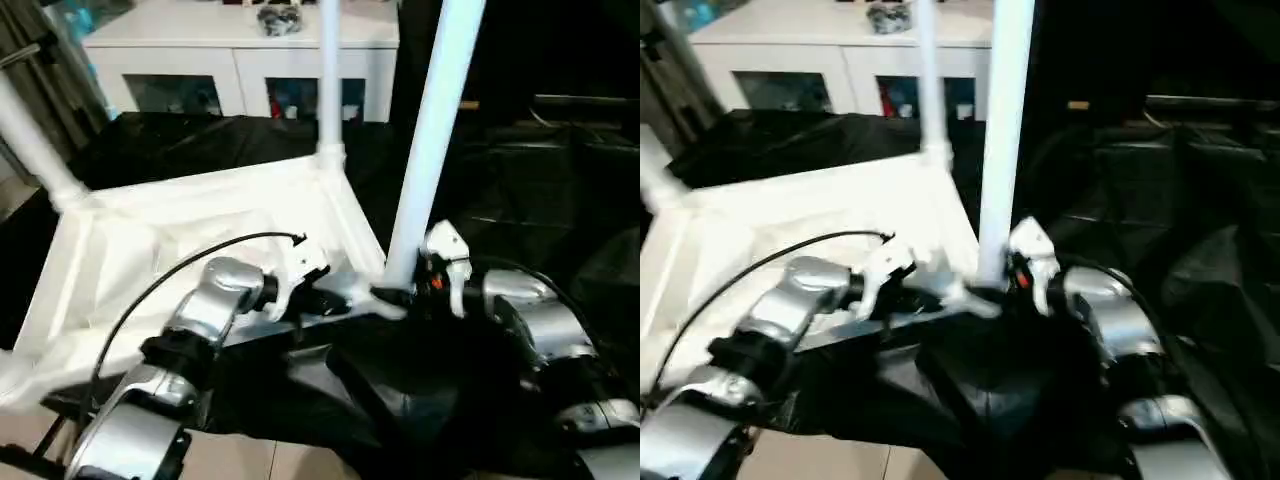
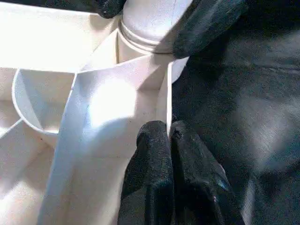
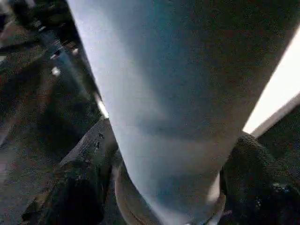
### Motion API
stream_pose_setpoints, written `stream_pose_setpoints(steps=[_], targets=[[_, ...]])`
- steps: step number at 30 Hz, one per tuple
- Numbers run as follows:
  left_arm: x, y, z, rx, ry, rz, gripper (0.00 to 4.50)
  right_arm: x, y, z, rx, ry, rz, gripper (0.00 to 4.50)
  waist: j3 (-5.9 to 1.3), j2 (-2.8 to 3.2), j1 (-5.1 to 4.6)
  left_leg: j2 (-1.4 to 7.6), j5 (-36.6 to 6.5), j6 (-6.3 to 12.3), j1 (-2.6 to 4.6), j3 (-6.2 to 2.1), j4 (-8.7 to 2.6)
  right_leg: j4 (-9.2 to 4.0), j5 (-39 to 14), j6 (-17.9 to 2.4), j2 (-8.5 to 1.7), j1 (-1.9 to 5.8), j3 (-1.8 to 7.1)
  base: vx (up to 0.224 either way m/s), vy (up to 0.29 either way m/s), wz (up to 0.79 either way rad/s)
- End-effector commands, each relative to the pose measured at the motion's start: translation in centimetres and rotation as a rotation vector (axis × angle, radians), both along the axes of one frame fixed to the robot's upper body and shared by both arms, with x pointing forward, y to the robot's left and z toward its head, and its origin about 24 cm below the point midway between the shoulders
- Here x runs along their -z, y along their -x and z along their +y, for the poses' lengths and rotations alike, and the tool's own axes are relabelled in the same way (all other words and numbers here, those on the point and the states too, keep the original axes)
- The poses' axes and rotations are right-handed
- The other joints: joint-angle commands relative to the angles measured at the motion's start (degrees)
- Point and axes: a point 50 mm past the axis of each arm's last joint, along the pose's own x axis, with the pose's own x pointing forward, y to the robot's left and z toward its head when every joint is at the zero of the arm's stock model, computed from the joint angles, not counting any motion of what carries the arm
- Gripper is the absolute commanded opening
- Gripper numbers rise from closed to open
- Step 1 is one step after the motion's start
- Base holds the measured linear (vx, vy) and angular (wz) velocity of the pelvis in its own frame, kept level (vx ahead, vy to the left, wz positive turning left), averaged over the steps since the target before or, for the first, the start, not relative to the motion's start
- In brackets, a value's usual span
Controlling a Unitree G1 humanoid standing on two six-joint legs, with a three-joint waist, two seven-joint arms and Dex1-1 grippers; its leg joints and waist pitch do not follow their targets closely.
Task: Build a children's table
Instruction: Rotate leg to tighten
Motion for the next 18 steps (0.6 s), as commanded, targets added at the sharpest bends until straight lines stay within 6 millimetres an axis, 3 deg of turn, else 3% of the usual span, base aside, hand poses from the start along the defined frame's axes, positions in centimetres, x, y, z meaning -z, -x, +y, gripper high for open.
stream_pose_setpoints(steps=[1,3,13,15,18], targets=[[0.0,0.4,-1.8,0.07,0.013,0.001,0.0,4.0,2.8,2.7,-0.171,0.057,0.21,2.92,-1.74,-0.56,0.09,5.92,-16.02,3.11,0.46,-2.76,-4.7,-4.57,-17.36,-13.83,-6.43,1.24,3.54,0.0,0.0,0.0],[0.0,0.4,-1.8,0.07,0.015,0.003,0.0,3.9,2.7,2.8,-0.168,0.047,0.204,2.81,-1.83,-0.65,0.16,5.84,-15.83,2.68,0.54,-2.74,-4.64,-4.62,-17.6,-13.81,-6.46,1.27,3.62,0.0,0.0,0.0],[0.1,0.6,-2.0,0.047,0.034,0.013,0.0,3.7,2.5,3.4,-0.124,0.011,0.181,2.43,-2.07,-0.8,0.42,5.71,-11.86,4.3,0.3,-2.54,-4.36,-4.27,-14.08,-14.22,-6.41,1.55,3.5,0.0,0.0,0.0],[0.1,0.1,-2.5,-0.034,0.048,0.002,0.0,4.2,1.7,3.8,0.002,0.012,0.148,2.43,-1.85,-0.82,0.26,5.67,-12.75,3.97,0.39,-2.49,-4.44,-4.51,-15.88,-14.02,-6.43,1.33,3.55,0.0,0.0,0.0],[0.2,-0.8,-3.5,-0.161,0.053,-0.02,0.0,4.9,0.5,4.3,0.204,0.012,0.131,2.41,-1.26,-0.71,-0.98,5.45,-20.66,0.3,0.96,-3.41,-4.88,-5.45,-27.83,-11.45,-6.58,0.71,3.39,0.0,0.0,0.0]])
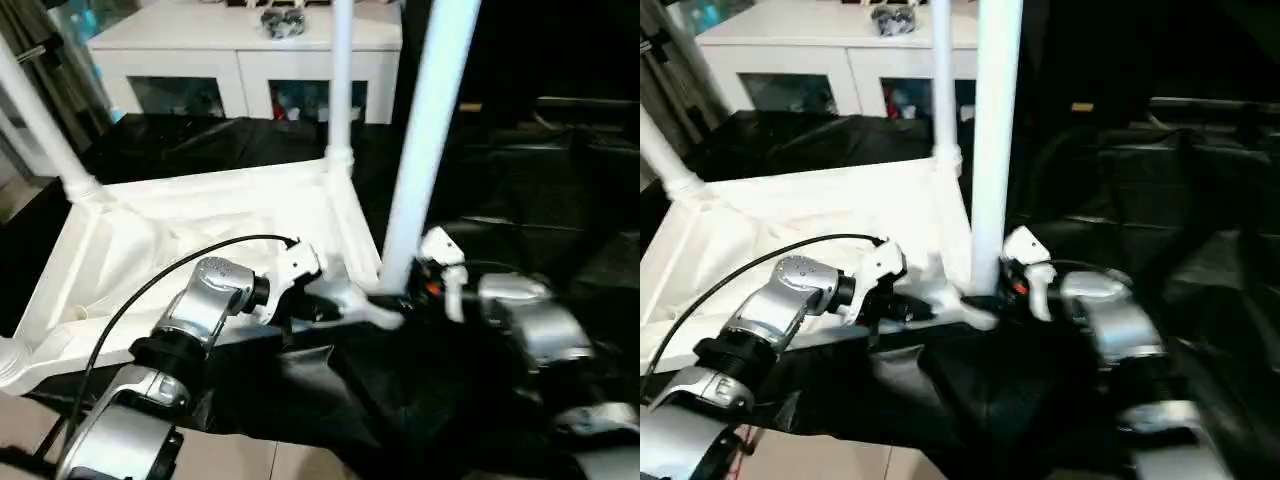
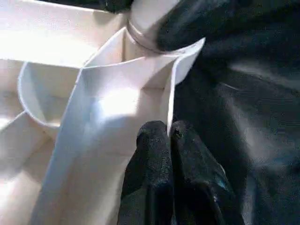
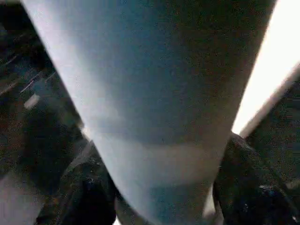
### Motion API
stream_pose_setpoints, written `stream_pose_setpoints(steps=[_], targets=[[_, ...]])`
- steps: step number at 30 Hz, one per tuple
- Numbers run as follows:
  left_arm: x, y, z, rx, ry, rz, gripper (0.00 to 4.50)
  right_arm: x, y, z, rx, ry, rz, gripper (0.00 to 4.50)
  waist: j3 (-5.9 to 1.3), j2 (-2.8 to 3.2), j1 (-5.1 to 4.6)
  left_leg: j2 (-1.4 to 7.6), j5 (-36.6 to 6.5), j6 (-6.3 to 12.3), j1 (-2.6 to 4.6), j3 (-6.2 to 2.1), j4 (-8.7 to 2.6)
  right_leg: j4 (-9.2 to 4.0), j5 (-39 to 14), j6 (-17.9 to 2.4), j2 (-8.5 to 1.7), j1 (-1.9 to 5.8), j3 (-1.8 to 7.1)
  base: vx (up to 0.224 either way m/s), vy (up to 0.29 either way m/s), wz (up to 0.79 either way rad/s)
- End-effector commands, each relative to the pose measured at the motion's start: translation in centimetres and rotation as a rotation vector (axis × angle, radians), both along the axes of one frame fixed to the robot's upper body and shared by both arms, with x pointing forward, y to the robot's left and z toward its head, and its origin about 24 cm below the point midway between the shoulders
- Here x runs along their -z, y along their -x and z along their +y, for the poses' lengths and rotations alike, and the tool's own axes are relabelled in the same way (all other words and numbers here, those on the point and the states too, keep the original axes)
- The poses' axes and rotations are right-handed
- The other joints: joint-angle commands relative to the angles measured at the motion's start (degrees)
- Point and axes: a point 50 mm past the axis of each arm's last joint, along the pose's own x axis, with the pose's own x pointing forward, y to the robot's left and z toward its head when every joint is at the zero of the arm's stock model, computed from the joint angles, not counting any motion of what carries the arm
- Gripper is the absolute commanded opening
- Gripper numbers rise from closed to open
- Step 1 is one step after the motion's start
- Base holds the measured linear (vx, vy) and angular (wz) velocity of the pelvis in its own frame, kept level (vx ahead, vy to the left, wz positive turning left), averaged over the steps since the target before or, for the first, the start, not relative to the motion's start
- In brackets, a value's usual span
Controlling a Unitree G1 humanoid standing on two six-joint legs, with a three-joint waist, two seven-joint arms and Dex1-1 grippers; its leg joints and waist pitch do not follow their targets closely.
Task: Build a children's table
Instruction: Rotate leg to tighten
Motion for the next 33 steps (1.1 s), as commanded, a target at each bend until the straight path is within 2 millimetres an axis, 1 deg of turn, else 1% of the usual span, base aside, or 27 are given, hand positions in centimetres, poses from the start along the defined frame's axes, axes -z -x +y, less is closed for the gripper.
stream_pose_setpoints(steps=[1,2,3,4,5,6,7,9,10,12,13,14,15,16,18,19,20,22,24,25,26,27,28,29,30,32,33], targets=[[-0.3,-0.3,-3.5,-0.047,0.039,-0.026,0.0,4.1,1.6,3.2,0.007,0.056,0.16,2.4,-1.02,-0.71,-0.84,5.48,-23.91,-0.65,0.9,-3.73,-4.91,-5.72,-30.37,-10.7,-6.48,0.04,3.35,0.0,0.0,0.0],[-0.3,-0.4,-3.8,-0.066,0.039,-0.029,0.0,4.2,1.5,3.4,0.034,0.051,0.161,2.4,-1.02,-0.71,-0.84,5.48,-23.91,-0.65,0.9,-3.73,-4.91,-5.72,-30.37,-10.7,-6.48,0.04,3.35,-0.053,0.03,-0.02],[-0.3,-0.5,-4.0,-0.086,0.038,-0.033,0.0,4.3,1.3,3.6,0.063,0.047,0.163,2.37,-0.63,-0.76,-1.51,5.06,-28.37,-1.34,1.55,-3.86,-4.67,-6.39,-35.76,-8.68,-6.38,-0.77,3.24,-0.06,0.03,-0.01],[-0.3,-0.6,-4.5,-0.115,0.043,-0.032,0.0,4.4,1.2,4.1,0.099,0.036,0.166,2.35,-0.61,-0.65,-1.87,4.88,-29.67,-1.5,1.61,-4.05,-4.64,-6.7,-37.93,-7.45,-6.43,-0.87,3.14,-0.073,0.041,-0.02],[-0.3,-0.7,-4.9,-0.134,0.047,-0.031,0.0,4.4,1.1,4.4,0.125,0.028,0.17,2.34,-0.66,-0.66,-1.96,4.86,-29.91,-1.41,1.57,-4.22,-4.69,-6.77,-38.17,-6.99,-6.49,-0.82,3.1,0.0,0.0,0.0],[-0.3,-0.7,-5.5,-0.157,0.056,-0.029,0.0,4.7,0.9,4.9,0.18,0.04,0.169,2.32,-0.67,-0.66,-2.16,4.92,-30.07,-1.47,1.41,-4.33,-4.8,-6.7,-37.87,-6.83,-6.46,-0.83,3.18,0.0,0.0,0.0],[-0.4,-0.7,-6.1,-0.181,0.063,-0.029,0.0,4.9,0.6,5.3,0.238,0.061,0.166,2.28,-0.68,-0.5,-2.91,4.84,-31.35,-1.9,1.31,-4.54,-4.96,-6.63,-36.82,-6.96,-6.36,-1.0,3.06,0.0,0.0,0.0],[-0.4,-0.6,-6.8,-0.197,0.075,-0.031,0.0,5.2,0.3,5.7,0.306,0.104,0.146,2.28,-0.72,-0.44,-3.7,4.75,-32.12,-1.91,0.9,-4.71,-5.07,-6.59,-36.36,-6.94,-6.45,-0.88,2.96,0.0,0.0,0.0],[-0.4,-0.4,-7.3,-0.183,0.086,-0.034,0.0,5.2,0.1,5.9,0.333,0.117,0.131,2.28,-0.83,-0.55,-4.27,4.67,-32.33,-1.72,0.82,-4.82,-5.0,-6.58,-35.81,-7.2,-6.56,-0.85,2.93,0.0,0.0,0.0],[-0.4,-0.1,-7.6,-0.161,0.094,-0.036,0.0,5.2,0.0,6.0,0.35,0.103,0.132,2.28,-0.84,-0.59,-4.49,4.58,-32.23,-1.18,0.72,-4.75,-4.96,-6.71,-35.61,-7.21,-6.57,-0.9,3.02,0.0,0.0,0.0],[-0.4,-0.1,-7.7,-0.155,0.094,-0.037,0.0,5.1,-0.1,6.2,0.35,0.083,0.135,2.28,-0.96,-0.62,-4.66,4.59,-31.02,-0.18,0.28,-4.73,-4.99,-6.6,-34.58,-7.59,-6.74,-0.64,3.24,0.0,0.0,0.0],[-0.3,-0.1,-7.5,-0.155,0.092,-0.038,0.0,4.9,-0.1,6.3,0.334,0.05,0.143,2.65,-0.99,-0.79,-4.66,4.65,-30.51,0.1,0.16,-4.7,-4.99,-6.59,-34.08,-7.79,-6.78,-0.6,3.32,0.0,0.0,0.0],[-0.3,-0.2,-7.3,-0.158,0.089,-0.038,0.0,4.6,-0.2,6.3,0.313,0.025,0.142,2.75,-1.08,-0.87,-4.52,4.72,-29.28,0.68,0.17,-4.51,-4.98,-6.51,-32.47,-8.41,-6.73,-0.57,3.47,0.0,0.0,0.0],[-0.3,-0.3,-7.0,-0.155,0.085,-0.041,0.0,4.3,-0.2,6.2,0.288,0.012,0.138,2.75,-1.12,-0.72,-4.44,4.82,-28.66,0.83,0.12,-4.5,-5.01,-6.36,-31.29,-8.9,-6.77,-0.49,3.55,0.0,0.0,0.0],[-0.3,-0.3,-6.5,-0.142,0.076,-0.047,0.0,3.9,-0.1,6.1,0.233,0.009,0.122,2.89,-1.18,-0.76,-4.38,4.92,-27.49,1.26,-0.21,-4.38,-5.14,-6.07,-28.42,-10.0,-6.69,-0.15,3.54,0.0,0.0,0.0],[-0.2,-0.3,-6.0,-0.124,0.064,-0.054,0.0,3.7,0.0,6.0,0.171,0.013,0.11,2.89,-1.47,-0.81,-4.15,5.1,-25.23,1.87,-0.47,-4.25,-5.19,-5.66,-24.26,-11.21,-6.66,0.33,3.59,0.0,0.0,0.0],[-0.2,-0.2,-5.8,-0.11,0.06,-0.05,0.0,3.6,0.2,5.8,0.127,0.015,0.103,2.89,-1.7,-0.77,-3.97,5.18,-23.54,2.28,-0.6,-4.15,-5.12,-5.5,-21.89,-11.75,-6.72,0.57,3.66,0.0,0.0,0.0],[-0.2,-0.1,-5.3,-0.078,0.054,-0.053,0.0,3.4,0.7,5.4,0.026,0.006,0.102,2.89,-1.82,-0.9,-3.33,5.23,-19.11,4.43,-0.73,-3.55,-4.75,-5.13,-15.24,-13.94,-6.79,0.87,3.72,0.0,0.0,0.0],[-0.1,0.0,-4.7,-0.039,0.043,-0.047,0.0,3.2,1.3,4.6,-0.065,0.007,0.107,2.89,-1.82,-1.01,-3.23,5.25,-17.63,5.26,-0.79,-3.43,-4.63,-4.94,-13.97,-14.71,-6.83,0.99,3.7,0.0,0.0,0.0],[-0.1,0.1,-4.4,-0.017,0.038,-0.047,0.0,3.2,1.5,4.3,-0.101,0.009,0.109,2.89,-1.84,-1.15,-2.74,5.25,-16.04,6.58,-0.95,-3.36,-4.38,-4.98,-14.29,-14.71,-6.95,1.23,3.68,0.0,0.0,0.0],[-0.1,0.1,-4.3,-0.008,0.035,-0.045,0.0,3.1,1.6,4.1,-0.118,0.01,0.113,2.89,-1.83,-1.14,-2.67,5.31,-15.68,6.77,-0.93,-3.34,-4.35,-4.96,-14.63,-14.83,-6.95,1.19,3.67,0.0,0.0,0.0],[0.0,0.2,-3.8,0.02,0.026,-0.039,0.0,3.0,2.1,3.5,-0.173,0.014,0.128,2.89,-1.86,-1.11,-2.46,5.32,-14.62,7.08,-1.09,-3.37,-4.35,-4.91,-14.74,-14.66,-6.86,1.42,3.55,0.0,0.0,0.0],[0.0,0.3,-3.5,0.039,0.02,-0.036,0.0,3.0,2.4,3.1,-0.211,0.015,0.141,2.89,-1.95,-1.1,-2.25,5.41,-14.05,7.21,-1.01,-3.32,-4.32,-4.79,-14.29,-14.71,-6.75,1.48,3.48,0.0,0.0,0.0],[0.0,0.3,-3.3,0.052,0.017,-0.033,0.0,2.9,2.6,2.9,-0.235,0.015,0.151,2.89,-1.92,-1.04,-1.83,5.56,-13.01,7.57,-0.98,-3.15,-4.31,-4.63,-13.26,-14.91,-6.56,1.43,3.4,0.0,0.0,0.0],[0.0,0.3,-3.3,0.052,0.017,-0.033,0.0,2.9,2.6,2.9,-0.235,0.015,0.151,2.89,-1.88,-0.97,-1.61,5.64,-12.64,7.56,-0.99,-3.12,-4.35,-4.57,-12.96,-14.99,-6.52,1.44,3.35,0.0,0.0,0.0],[0.0,0.6,-2.8,0.1,0.002,-0.019,0.0,3.0,3.2,2.2,-0.291,0.031,0.174,2.89,-1.96,-0.94,-0.83,5.79,-12.04,7.02,-0.77,-2.98,-4.32,-4.38,-12.21,-15.22,-6.37,1.46,3.27,0.0,0.0,0.0],[0.0,0.8,-2.2,0.154,-0.008,-0.006,0.0,3.0,3.7,1.6,-0.339,0.038,0.206,2.89,-1.87,-0.84,-0.44,5.82,-12.13,6.75,-0.62,-2.86,-4.31,-4.45,-12.55,-15.15,-6.45,1.32,3.36,0.0,0.0,0.0]])
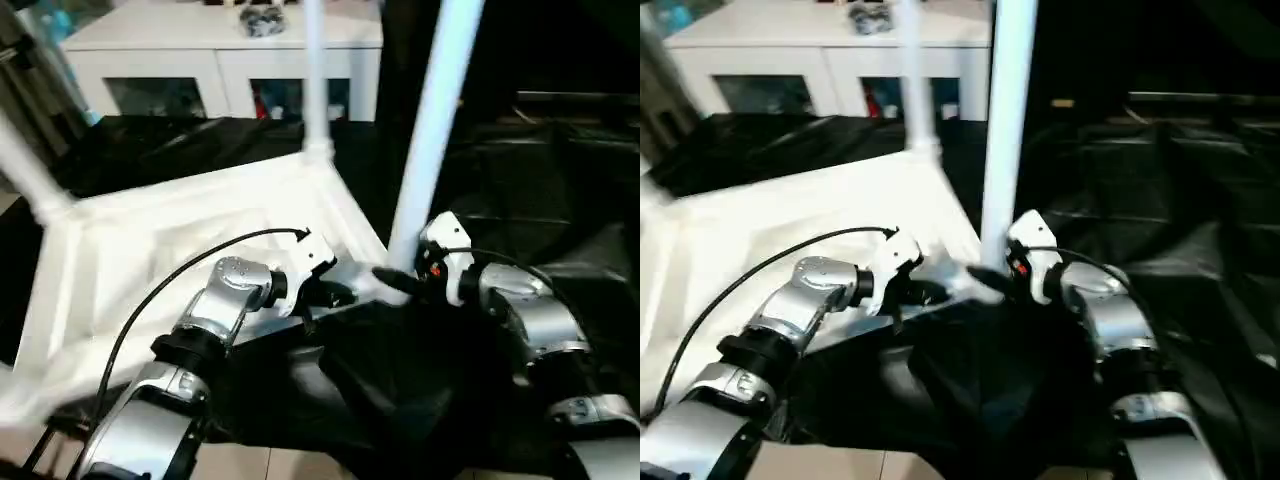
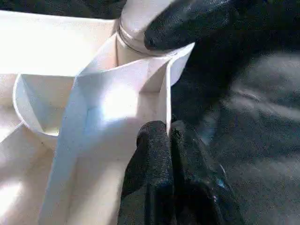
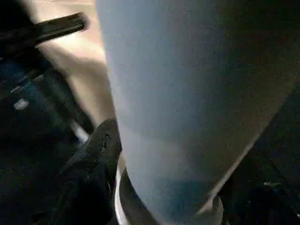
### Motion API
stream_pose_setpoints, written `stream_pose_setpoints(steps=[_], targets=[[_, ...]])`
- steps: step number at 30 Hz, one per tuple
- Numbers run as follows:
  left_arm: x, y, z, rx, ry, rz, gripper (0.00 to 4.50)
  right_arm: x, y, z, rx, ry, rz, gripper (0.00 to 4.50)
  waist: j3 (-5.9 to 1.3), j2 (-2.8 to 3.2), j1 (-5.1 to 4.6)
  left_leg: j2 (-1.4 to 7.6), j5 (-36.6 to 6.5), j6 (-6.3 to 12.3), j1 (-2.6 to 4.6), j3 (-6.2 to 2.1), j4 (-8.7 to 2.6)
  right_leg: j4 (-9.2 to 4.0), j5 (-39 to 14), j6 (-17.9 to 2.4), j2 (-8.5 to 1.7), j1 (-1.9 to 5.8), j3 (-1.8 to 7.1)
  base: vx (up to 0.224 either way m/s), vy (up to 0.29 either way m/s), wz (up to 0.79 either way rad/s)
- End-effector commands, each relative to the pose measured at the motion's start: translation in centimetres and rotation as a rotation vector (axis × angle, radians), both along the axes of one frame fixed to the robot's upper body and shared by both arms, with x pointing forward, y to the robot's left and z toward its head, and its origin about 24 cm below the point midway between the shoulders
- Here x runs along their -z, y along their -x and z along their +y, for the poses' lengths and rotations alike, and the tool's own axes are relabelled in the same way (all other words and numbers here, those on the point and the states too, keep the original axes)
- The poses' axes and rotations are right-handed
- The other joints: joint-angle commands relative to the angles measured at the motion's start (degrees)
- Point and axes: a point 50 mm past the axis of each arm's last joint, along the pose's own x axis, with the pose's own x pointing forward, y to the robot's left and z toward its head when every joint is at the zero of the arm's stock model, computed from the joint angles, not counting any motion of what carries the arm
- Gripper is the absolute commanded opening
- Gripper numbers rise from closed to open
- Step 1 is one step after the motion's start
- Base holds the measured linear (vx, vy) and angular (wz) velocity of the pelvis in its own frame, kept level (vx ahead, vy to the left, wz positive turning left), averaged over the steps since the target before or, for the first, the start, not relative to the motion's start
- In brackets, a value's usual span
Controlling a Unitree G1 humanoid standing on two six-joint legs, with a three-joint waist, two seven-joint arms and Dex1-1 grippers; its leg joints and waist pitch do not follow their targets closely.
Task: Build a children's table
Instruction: Rotate leg to tighten
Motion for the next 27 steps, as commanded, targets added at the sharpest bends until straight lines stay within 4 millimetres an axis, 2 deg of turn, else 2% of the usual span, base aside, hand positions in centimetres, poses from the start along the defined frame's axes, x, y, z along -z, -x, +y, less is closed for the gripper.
stream_pose_setpoints(steps=[1,3,4,9,14,19,20,21,22,24,27], targets=[[0.5,1.0,-0.9,0.109,-0.015,0.032,0.0,4.2,3.6,3.0,-0.261,0.007,0.27,2.89,-1.78,-0.76,0.72,5.84,-12.16,6.25,-0.01,-2.4,-4.13,-4.41,-13.58,-14.62,-6.41,1.8,3.44,0.0,0.0,0.0],[0.5,1.0,-0.8,0.117,-0.015,0.034,0.0,4.2,3.8,3.0,-0.277,0.009,0.28,2.89,-1.7,-0.62,1.01,5.94,-12.83,5.44,0.24,-2.38,-4.23,-4.52,-15.3,-14.32,-6.51,1.61,3.52,0.0,0.0,0.0],[0.4,1.0,-0.6,0.121,-0.013,0.036,0.0,4.2,4.1,3.0,-0.298,0.007,0.298,2.65,-1.68,-0.72,1.13,5.95,-13.07,4.99,0.39,-2.41,-4.29,-4.58,-15.99,-14.11,-6.45,1.62,3.54,0.0,0.0,0.0],[0.4,1.1,-0.5,0.135,-0.011,0.046,0.0,4.3,4.8,3.0,-0.345,0.016,0.328,2.34,-1.74,-0.85,1.51,5.95,-13.16,4.06,0.64,-2.39,-4.37,-4.5,-15.53,-14.14,-6.44,1.61,3.65,0.0,0.0,0.0],[0.4,1.1,-0.5,0.139,-0.01,0.051,0.0,4.3,4.8,3.1,-0.347,0.011,0.327,2.21,-1.84,-0.86,1.63,5.9,-12.1,4.21,0.67,-2.35,-4.31,-4.36,-14.61,-14.16,-6.41,1.65,3.69,0.0,0.0,0.0],[0.5,0.8,-0.8,0.077,-0.001,0.033,0.0,4.2,4.3,3.5,-0.255,-0.021,0.274,2.17,-1.86,-0.94,1.65,5.86,-10.91,4.65,0.56,-2.34,-4.21,-4.29,-13.99,-14.18,-6.44,1.7,3.63,0.0,0.0,0.0],[0.5,0.6,-1.0,0.038,0.005,0.027,0.0,4.4,3.7,3.7,-0.178,-0.023,0.253,2.15,-1.82,-0.93,1.61,5.83,-11.18,4.59,0.57,-2.32,-4.23,-4.36,-14.46,-14.12,-6.42,1.66,3.61,0.0,0.0,0.0],[0.5,0.4,-1.2,0.003,0.011,0.022,0.0,4.6,3.3,3.9,-0.114,-0.022,0.238,2.13,-1.3,-0.86,1.14,5.75,-14.58,3.24,0.69,-2.46,-4.53,-4.91,-20.05,-13.43,-6.51,1.16,3.64,0.0,0.0,0.0],[0.5,0.0,-1.7,-0.069,0.021,0.017,0.0,5.1,2.5,4.2,0.002,-0.015,0.219,2.12,-1.21,-0.91,0.71,5.59,-17.32,1.69,1.06,-2.79,-4.58,-5.36,-25.52,-12.24,-6.71,0.93,3.65,0.0,0.0,0.0],[0.6,-0.3,-2.4,-0.131,0.024,0.009,0.0,5.6,1.9,4.7,0.114,-0.012,0.223,2.11,-1.05,-0.88,0.01,5.54,-20.01,0.19,1.25,-3.24,-4.62,-5.64,-29.86,-11.16,-6.79,0.65,3.6,-0.026,0.007,-0.03],[0.7,-0.5,-3.3,-0.187,0.034,0.017,0.0,6.0,1.5,5.3,0.193,-0.012,0.226,2.06,-0.75,-0.93,-1.24,5.34,-26.71,-1.3,1.61,-3.8,-4.82,-6.3,-35.2,-8.04,-6.49,-0.12,3.48,0.0,0.0,0.0]])
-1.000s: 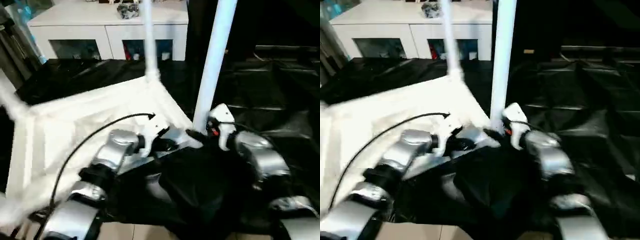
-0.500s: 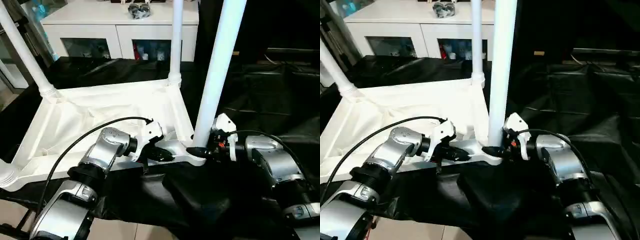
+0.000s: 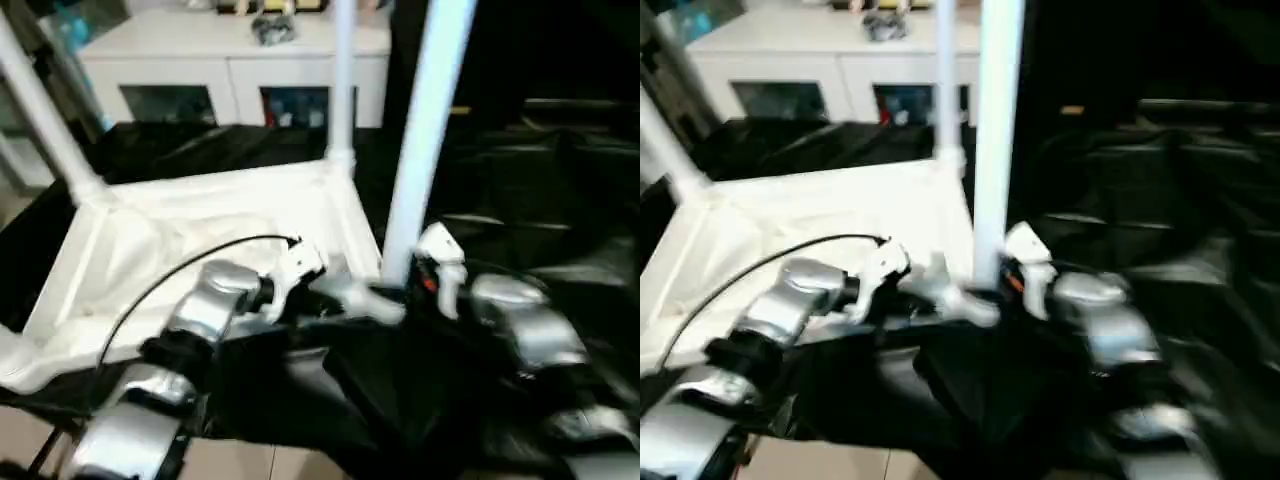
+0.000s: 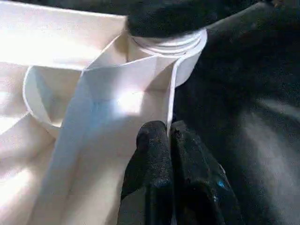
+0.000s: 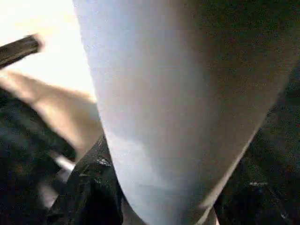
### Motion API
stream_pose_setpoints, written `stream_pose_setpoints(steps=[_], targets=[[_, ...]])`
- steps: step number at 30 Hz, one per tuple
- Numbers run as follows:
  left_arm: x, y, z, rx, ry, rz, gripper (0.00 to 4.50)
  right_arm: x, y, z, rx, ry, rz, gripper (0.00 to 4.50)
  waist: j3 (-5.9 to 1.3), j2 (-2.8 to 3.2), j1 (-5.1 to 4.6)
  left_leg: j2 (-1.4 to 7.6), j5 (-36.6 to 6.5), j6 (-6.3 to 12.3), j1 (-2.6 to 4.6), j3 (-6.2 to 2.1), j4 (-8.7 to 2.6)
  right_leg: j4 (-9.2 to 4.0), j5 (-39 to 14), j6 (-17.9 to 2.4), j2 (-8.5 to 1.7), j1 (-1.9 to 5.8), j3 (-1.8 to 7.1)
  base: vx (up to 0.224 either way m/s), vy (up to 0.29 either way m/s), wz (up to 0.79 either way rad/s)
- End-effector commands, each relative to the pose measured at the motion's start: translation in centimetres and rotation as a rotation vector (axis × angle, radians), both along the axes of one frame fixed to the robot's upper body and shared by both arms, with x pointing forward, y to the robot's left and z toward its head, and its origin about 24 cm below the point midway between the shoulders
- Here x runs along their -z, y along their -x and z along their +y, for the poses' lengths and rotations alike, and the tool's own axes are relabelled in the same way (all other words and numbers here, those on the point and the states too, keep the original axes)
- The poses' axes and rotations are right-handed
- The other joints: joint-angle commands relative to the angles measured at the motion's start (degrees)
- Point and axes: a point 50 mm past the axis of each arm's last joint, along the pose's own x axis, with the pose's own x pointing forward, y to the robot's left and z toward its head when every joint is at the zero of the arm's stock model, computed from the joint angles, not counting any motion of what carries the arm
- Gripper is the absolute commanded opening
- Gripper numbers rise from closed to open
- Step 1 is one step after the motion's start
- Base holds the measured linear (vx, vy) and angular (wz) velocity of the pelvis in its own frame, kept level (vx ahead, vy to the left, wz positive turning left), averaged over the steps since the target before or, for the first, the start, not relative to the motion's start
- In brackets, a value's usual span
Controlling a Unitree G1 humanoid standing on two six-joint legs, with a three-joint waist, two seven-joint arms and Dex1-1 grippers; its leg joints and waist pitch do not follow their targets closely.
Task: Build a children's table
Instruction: Rotate leg to tighten
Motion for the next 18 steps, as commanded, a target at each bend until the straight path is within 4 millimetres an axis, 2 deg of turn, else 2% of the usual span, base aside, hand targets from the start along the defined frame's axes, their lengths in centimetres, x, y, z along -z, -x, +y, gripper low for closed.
stream_pose_setpoints(steps=[1,2,3,4,5,7,8,10,11,13,16,17,18], targets=[[-0.2,0.0,-3.0,-0.046,0.041,-0.002,0.0,5.0,2.7,3.9,-0.05,-0.021,0.243,2.02,-0.57,-0.7,-0.62,5.24,-27.93,-0.96,0.91,-4.01,-5.0,-6.46,-35.73,-8.09,-6.39,-0.47,3.27,0.0,0.0,0.0],[-0.2,0.0,-3.5,-0.07,0.046,-0.003,0.0,5.2,2.6,4.4,-0.01,-0.022,0.25,2.02,-0.45,-0.5,-1.09,5.11,-30.25,-1.23,1.17,-4.21,-4.92,-6.78,-37.54,-7.3,-6.38,-0.8,3.11,0.0,0.0,0.0],[-0.2,0.0,-3.9,-0.089,0.046,-0.007,0.0,5.4,2.5,4.7,0.022,-0.022,0.257,2.0,-0.38,-0.58,-1.45,5.04,-31.23,-1.47,1.23,-4.28,-4.96,-6.83,-38.02,-6.94,-6.28,-0.95,3.02,0.0,0.0,0.0],[-0.2,0.0,-4.5,-0.107,0.049,-0.007,0.0,5.5,2.4,5.1,0.062,-0.02,0.262,1.99,-0.71,-0.38,-2.04,5.0,-32.09,-1.89,1.1,-4.68,-5.17,-6.74,-36.82,-6.69,-6.35,-0.74,2.97,0.0,0.0,0.0],[-0.2,0.0,-4.5,-0.107,0.049,-0.007,0.0,5.5,2.4,5.1,0.062,-0.02,0.262,1.99,-0.74,-0.47,-2.29,5.05,-32.04,-1.87,0.93,-4.76,-5.31,-6.71,-35.57,-6.93,-6.34,-0.65,2.99,0.0,0.0,0.0],[-0.1,0.5,-5.6,-0.085,0.052,-0.019,0.0,5.6,2.0,6.0,0.108,-0.009,0.248,1.99,-0.89,-0.27,-2.8,5.2,-31.02,-1.47,0.28,-4.74,-5.61,-6.32,-30.29,-8.44,-6.35,-0.23,3.16,0.0,0.0,0.0],[-0.1,0.5,-5.7,-0.079,0.049,-0.024,0.0,5.5,1.9,6.1,0.111,-0.018,0.247,2.33,-0.93,-0.34,-2.97,5.16,-30.74,-1.31,0.06,-4.72,-5.64,-6.21,-29.41,-8.81,-6.38,-0.08,3.13,0.0,0.0,0.0],[-0.2,0.5,-5.7,-0.072,0.047,-0.032,0.0,5.4,1.8,6.2,0.108,-0.037,0.246,2.68,-1.04,-0.29,-3.01,5.1,-30.05,-0.58,0.23,-4.4,-5.45,-6.28,-27.49,-9.86,-6.5,-0.18,3.33,0.0,0.0,0.0],[-0.2,0.5,-5.7,-0.069,0.046,-0.036,0.0,5.3,1.7,6.2,0.104,-0.05,0.247,2.68,-1.05,-0.24,-3.07,5.08,-29.75,-0.34,0.21,-4.31,-5.43,-6.29,-27.12,-10.17,-6.53,-0.17,3.4,0.0,0.0,0.0],[-0.3,0.4,-5.2,-0.056,0.047,-0.049,0.0,4.9,1.5,5.9,0.078,-0.056,0.233,2.97,-1.18,-0.26,-3.22,5.24,-28.17,0.22,-0.06,-4.24,-5.53,-6.04,-24.8,-10.95,-6.44,0.14,3.42,0.0,0.0,0.0],[-0.3,0.3,-4.8,-0.046,0.045,-0.054,0.0,4.7,1.5,5.5,0.047,-0.037,0.213,3.06,-1.29,-0.29,-3.35,5.28,-27.16,0.61,-0.19,-4.09,-5.5,-5.82,-22.42,-11.99,-6.49,0.38,3.46,0.0,0.0,0.0],[-0.4,0.3,-4.2,-0.018,0.041,-0.062,0.0,4.4,1.6,4.8,-0.008,-0.005,0.184,3.06,-1.32,-0.34,-3.25,5.31,-26.66,0.93,-0.27,-4.11,-5.48,-5.78,-21.82,-12.19,-6.51,0.54,3.4,0.0,0.0,0.0],[-0.4,0.3,-4.0,-0.011,0.038,-0.062,0.0,4.4,1.6,4.6,-0.023,-0.001,0.182,3.06,-1.6,-0.51,-3.28,5.42,-24.62,1.47,-0.47,-3.92,-5.43,-5.52,-19.16,-12.78,-6.55,0.82,3.53,0.0,0.0,0.0]])
